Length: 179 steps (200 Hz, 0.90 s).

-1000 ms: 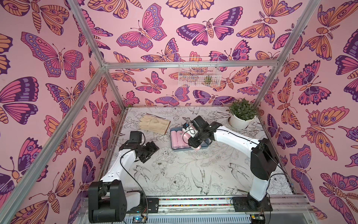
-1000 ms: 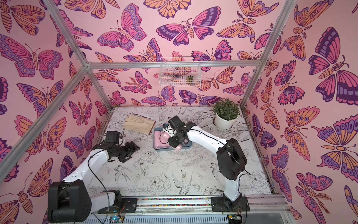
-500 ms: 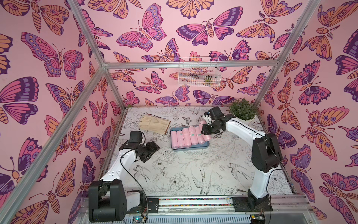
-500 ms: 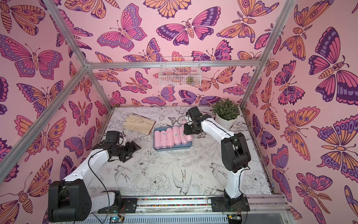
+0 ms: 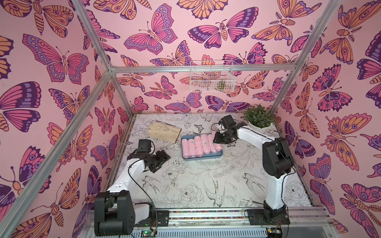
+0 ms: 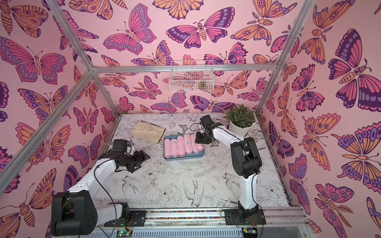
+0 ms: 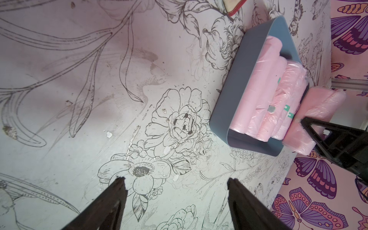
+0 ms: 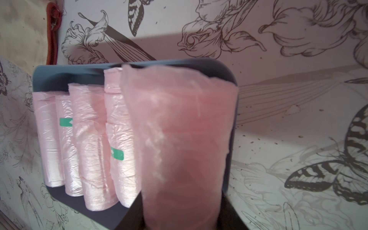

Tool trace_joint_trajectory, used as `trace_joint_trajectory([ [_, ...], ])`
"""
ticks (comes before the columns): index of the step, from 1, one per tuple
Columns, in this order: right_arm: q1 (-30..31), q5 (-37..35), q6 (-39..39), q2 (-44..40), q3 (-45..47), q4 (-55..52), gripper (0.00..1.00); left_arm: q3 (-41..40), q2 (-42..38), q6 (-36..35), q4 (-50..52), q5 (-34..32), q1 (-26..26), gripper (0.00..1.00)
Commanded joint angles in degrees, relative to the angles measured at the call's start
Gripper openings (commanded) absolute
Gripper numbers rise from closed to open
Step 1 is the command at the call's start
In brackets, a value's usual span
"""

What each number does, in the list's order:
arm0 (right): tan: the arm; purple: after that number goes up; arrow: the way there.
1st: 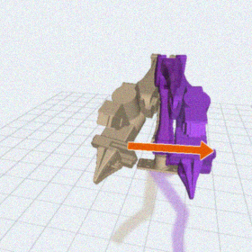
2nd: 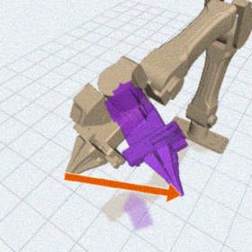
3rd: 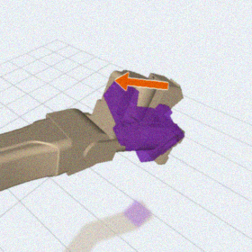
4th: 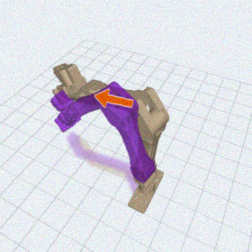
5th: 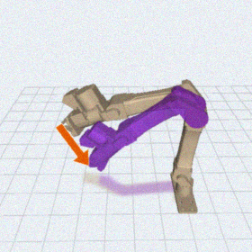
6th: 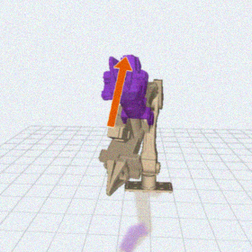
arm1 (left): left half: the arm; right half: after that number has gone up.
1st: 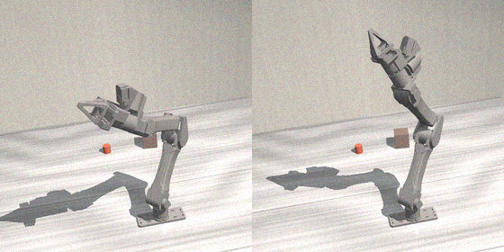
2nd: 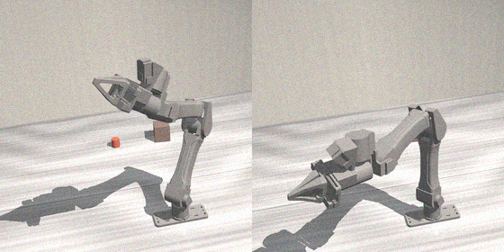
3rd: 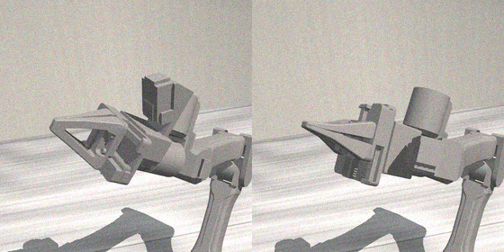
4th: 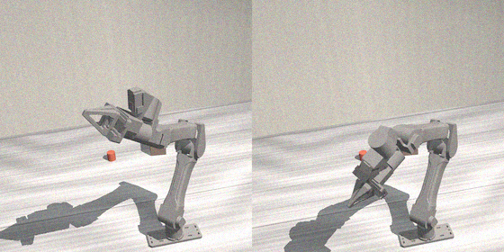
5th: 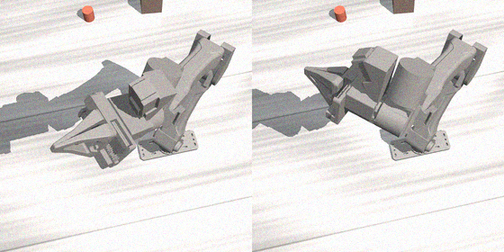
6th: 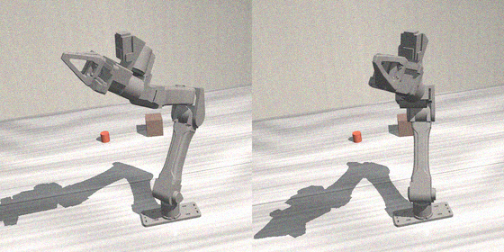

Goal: Put the roll of trash bags into the storage box
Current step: Place the roll of trash bags in the storage box.

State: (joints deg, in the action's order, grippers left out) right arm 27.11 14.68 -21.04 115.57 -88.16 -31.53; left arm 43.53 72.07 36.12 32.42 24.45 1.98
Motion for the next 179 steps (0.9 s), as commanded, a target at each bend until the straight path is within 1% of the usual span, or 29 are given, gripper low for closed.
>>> trace_joint_trajectory([
  [1,-0.5,0.4,-1.4,1.0,-2.2,1.4,0.42,-1.1,0.3,-1.5,-1.0,0.9,0.5,0.84],
  [5,-0.5,0.3,-1.4,1.1,-2.1,1.4,0.42,-0.9,2.2,-1.6,-1.0,1.1,0.5,0.84],
  [16,-0.5,0.1,-1.5,1.4,-2.1,1.4,0.42,-0.6,3.0,-1.6,-1.2,1.5,0.5,0.84],
  [82,-0.5,-1.6,-0.8,2.6,-2.2,0.5,0.42,-1.0,2.7,-1.4,-1.3,1.1,0.4,0.84],
  [179,-0.5,-1.7,-1.1,4.3,-2.4,0.1,0.42,-1.2,2.3,-1.2,-1.4,1.0,0.4,0.84],
])
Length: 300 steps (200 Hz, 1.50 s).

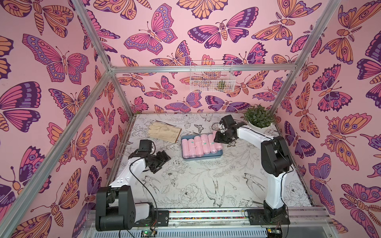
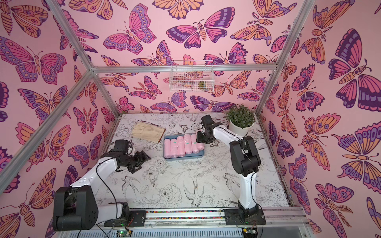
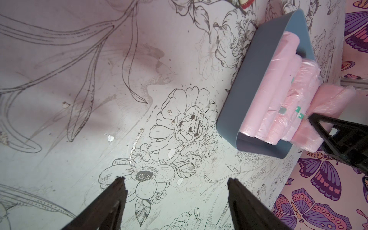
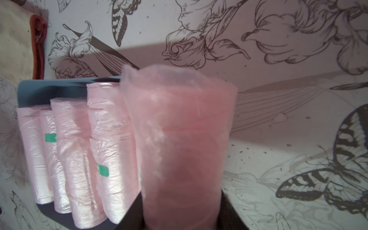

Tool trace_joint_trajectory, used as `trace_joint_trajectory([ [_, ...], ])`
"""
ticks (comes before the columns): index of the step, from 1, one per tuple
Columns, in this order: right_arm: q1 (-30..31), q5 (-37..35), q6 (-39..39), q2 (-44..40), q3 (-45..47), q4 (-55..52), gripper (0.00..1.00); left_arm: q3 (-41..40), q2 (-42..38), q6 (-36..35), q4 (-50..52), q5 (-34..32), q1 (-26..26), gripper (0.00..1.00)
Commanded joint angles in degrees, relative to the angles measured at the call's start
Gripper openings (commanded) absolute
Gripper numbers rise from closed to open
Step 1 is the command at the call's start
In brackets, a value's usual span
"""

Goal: Put the roll of trash bags into the storage box
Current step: Place the roll of trash bags in the storage box.

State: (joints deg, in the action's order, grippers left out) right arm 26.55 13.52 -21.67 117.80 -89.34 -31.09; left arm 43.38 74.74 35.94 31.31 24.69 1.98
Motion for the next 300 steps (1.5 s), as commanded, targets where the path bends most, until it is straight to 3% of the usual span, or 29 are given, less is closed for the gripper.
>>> trace_joint_trajectory([
  [1,0.1,-0.5,-0.5,2.1,-1.2,-0.4,0.42,-1.0,-0.4,-1.1,-0.3,0.7,0.4,0.84],
  [66,0.1,-0.5,-0.5,1.6,-0.9,-1.2,0.45,-1.0,-0.1,-1.2,-0.3,1.0,0.5,0.84],
  [174,0.1,-1.8,1.8,-3.2,-2.0,-6.0,0.64,-0.9,-0.1,-1.2,-0.3,1.1,0.4,0.84],
  [231,0.1,-2.9,2.8,-3.7,-2.6,-8.0,0.64,-0.9,0.1,-1.3,-0.4,1.1,0.4,0.84],
  [254,0.1,-3.0,2.9,-3.7,-2.5,-8.3,0.61,-1.0,0.0,-1.3,-0.3,1.1,0.4,0.84],
  [300,0.2,-2.5,2.7,-3.5,-2.5,-7.2,0.40,-0.9,0.2,-1.2,-0.4,1.0,0.5,0.85],
])
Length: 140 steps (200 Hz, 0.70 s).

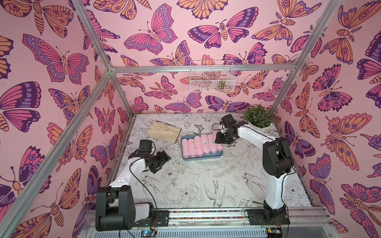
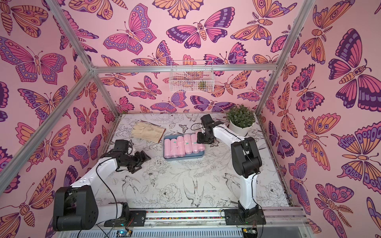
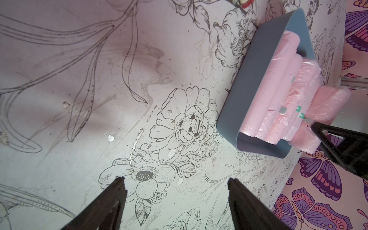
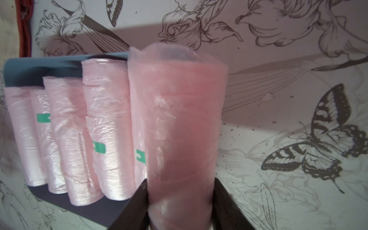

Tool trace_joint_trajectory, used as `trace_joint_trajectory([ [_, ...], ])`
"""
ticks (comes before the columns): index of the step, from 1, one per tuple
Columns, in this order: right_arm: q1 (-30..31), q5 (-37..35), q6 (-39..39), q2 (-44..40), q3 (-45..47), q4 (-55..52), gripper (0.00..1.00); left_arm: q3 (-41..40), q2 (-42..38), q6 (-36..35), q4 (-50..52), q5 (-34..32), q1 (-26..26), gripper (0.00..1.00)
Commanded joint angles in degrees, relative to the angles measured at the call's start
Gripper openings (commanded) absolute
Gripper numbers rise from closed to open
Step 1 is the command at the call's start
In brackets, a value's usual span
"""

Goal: Put the roll of trash bags into the storage box
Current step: Place the roll of trash bags in the storage box.

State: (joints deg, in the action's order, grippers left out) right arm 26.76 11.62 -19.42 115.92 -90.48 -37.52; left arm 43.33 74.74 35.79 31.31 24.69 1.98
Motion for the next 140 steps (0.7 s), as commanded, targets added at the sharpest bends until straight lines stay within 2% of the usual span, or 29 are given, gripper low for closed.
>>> trace_joint_trajectory([
  [1,0.0,-0.6,0.5,-1.5,-1.4,-0.8,0.40,-0.8,0.3,-1.0,-0.4,1.0,0.5,0.85],
  [38,1.4,-0.8,1.3,1.0,-2.6,-1.9,0.36,-1.0,0.2,-1.0,-0.4,1.1,0.4,0.85],
  [140,3.7,-3.5,2.2,5.5,-3.2,-4.6,0.36,-1.4,0.2,-1.1,-0.5,1.2,0.5,0.85],
])
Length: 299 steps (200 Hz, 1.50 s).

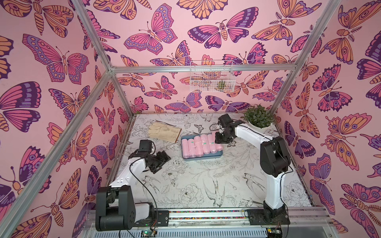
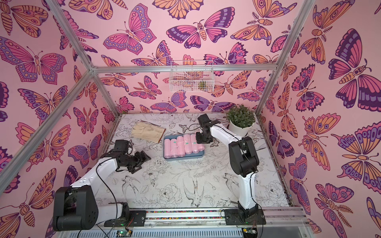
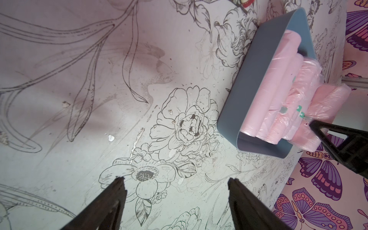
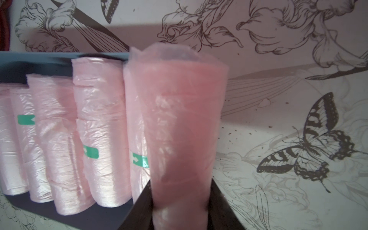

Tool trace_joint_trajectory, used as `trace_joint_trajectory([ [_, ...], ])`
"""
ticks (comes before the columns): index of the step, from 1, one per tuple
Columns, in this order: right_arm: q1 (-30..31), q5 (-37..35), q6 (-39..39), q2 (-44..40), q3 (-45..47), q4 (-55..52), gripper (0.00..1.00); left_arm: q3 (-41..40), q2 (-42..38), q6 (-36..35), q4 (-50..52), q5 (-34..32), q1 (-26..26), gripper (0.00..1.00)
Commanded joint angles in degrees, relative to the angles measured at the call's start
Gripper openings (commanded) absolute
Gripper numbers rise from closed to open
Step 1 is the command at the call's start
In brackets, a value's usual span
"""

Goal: Put the roll of trash bags into the storage box
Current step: Place the roll of trash bags in the storage box.

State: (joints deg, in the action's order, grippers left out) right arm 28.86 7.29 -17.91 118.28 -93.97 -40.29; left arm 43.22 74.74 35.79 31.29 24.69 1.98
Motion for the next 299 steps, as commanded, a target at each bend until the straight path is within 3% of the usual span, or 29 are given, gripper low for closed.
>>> trace_joint_trajectory([
  [1,1.6,0.7,0.7,3.2,0.3,-1.8,0.36,-1.2,0.2,-1.1,-0.5,1.1,0.5,0.85],
  [52,1.6,1.3,0.1,2.1,1.5,-1.5,0.38,-1.2,0.0,-1.1,-0.4,1.2,0.5,0.85],
  [142,1.6,1.9,0.7,-2.2,-2.5,-4.4,0.64,-1.4,-0.9,-1.2,-0.5,1.3,0.4,0.85],
  [232,0.6,0.6,1.5,-6.6,-3.1,-6.2,0.70,0.4,-0.8,-3.4,-0.4,0.8,0.4,0.85],
  [264,-1.6,0.0,1.3,-10.5,-0.9,-5.6,0.73,2.5,-1.2,-6.1,-0.6,-1.7,0.4,0.86],
  [299,-7.3,-0.2,1.3,-19.7,8.7,-0.4,0.74,3.0,-6.4,-10.8,-3.4,-11.1,0.4,0.85],
])
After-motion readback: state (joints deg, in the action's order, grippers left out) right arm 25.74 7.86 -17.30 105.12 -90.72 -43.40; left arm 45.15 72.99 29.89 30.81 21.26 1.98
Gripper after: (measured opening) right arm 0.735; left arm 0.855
